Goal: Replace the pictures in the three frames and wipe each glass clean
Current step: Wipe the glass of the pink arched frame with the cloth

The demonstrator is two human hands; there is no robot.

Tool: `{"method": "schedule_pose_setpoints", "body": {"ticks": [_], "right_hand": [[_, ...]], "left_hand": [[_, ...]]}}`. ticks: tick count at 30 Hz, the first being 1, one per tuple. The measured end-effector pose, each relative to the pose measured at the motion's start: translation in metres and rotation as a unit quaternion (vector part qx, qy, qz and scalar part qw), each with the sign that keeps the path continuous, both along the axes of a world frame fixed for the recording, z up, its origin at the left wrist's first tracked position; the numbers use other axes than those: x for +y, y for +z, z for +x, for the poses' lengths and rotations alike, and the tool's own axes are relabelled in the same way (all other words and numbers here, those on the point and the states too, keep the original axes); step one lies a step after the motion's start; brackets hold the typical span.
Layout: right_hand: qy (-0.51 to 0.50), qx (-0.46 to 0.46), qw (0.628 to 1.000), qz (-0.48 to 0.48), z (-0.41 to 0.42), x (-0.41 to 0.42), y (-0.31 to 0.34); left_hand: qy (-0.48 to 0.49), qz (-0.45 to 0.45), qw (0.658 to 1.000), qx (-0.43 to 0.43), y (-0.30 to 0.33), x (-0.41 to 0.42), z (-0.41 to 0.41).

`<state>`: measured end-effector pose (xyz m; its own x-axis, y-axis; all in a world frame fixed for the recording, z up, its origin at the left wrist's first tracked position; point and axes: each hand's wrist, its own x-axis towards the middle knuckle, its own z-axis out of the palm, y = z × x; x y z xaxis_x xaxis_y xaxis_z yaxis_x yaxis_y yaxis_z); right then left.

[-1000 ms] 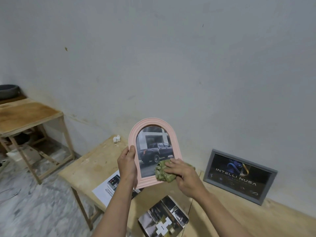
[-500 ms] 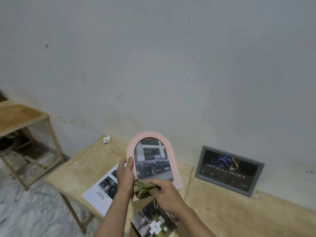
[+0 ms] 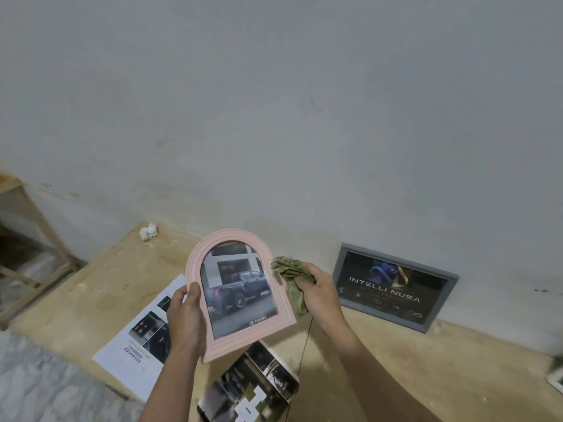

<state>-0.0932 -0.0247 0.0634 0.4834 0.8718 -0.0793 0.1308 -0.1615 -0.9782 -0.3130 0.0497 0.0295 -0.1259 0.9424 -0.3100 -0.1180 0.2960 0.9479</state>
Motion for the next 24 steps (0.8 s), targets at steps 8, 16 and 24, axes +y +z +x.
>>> {"method": "schedule_pose_setpoints", "body": {"ticks": [8,16,24], "right_hand": [[0.014,-0.157,0.983,-0.095,0.081,0.09,-0.089],[0.09,-0.377,0.913,-0.129,0.103,0.147,-0.208],[0.226,-0.311,0.882,-0.273,0.104,0.148,-0.204]], "left_hand": [[0.07,-0.08,0.994,0.039,-0.037,0.062,0.027],[0.052,-0.116,0.989,0.082,-0.065,0.089,0.043],[0.049,-0.115,0.99,0.06,-0.067,0.084,0.041]]}}
